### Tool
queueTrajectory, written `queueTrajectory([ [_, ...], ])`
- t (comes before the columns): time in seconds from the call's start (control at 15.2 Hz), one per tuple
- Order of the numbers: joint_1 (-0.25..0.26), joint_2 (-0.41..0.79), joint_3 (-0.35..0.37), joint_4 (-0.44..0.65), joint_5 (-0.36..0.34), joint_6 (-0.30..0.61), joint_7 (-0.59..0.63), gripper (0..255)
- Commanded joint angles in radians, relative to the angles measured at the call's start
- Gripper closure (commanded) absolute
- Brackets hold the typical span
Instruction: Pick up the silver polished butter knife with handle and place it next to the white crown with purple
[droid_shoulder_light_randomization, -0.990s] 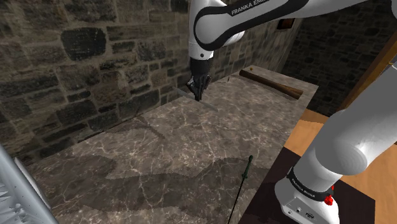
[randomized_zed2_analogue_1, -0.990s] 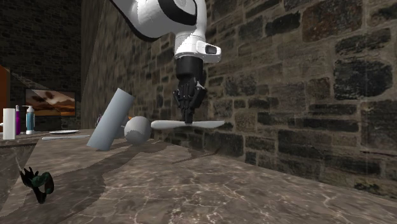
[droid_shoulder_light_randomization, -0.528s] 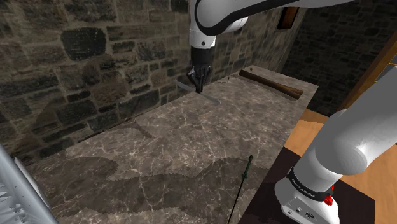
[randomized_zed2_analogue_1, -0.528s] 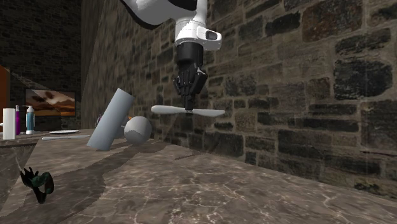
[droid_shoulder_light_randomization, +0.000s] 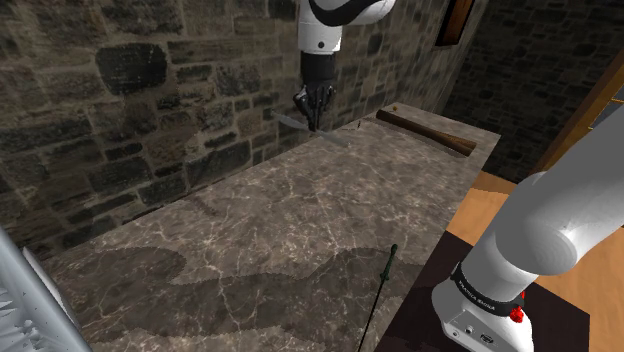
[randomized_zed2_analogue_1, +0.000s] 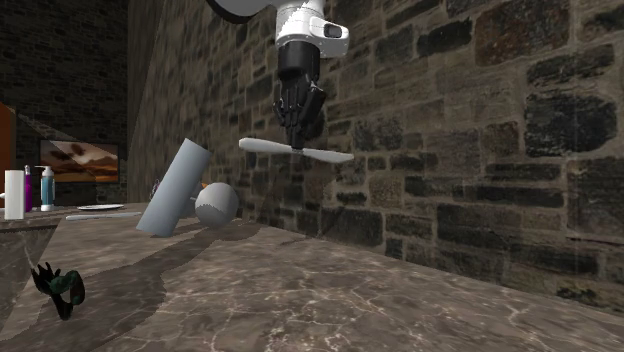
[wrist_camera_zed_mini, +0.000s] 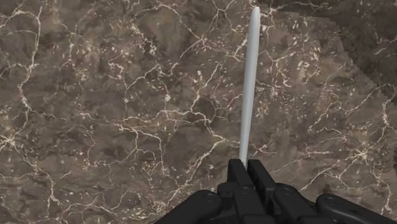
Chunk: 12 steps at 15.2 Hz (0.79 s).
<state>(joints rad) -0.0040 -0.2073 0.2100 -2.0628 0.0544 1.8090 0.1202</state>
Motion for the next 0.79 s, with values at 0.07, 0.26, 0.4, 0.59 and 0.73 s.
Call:
queueTrajectory([
  [0.07, -0.001, -0.006, -0.002, 0.034, 0.0, -0.04, -0.001, 255],
  [0.26, -0.001, -0.007, -0.003, 0.073, 0.0, -0.081, -0.001, 255],
  [0.4, -0.002, -0.007, -0.004, 0.101, -0.001, -0.108, 0.0, 255],
  [0.59, -0.002, -0.004, -0.005, 0.143, -0.002, -0.148, 0.001, 255],
  [0.73, -0.003, -0.001, -0.005, 0.173, -0.003, -0.175, 0.002, 255],
])
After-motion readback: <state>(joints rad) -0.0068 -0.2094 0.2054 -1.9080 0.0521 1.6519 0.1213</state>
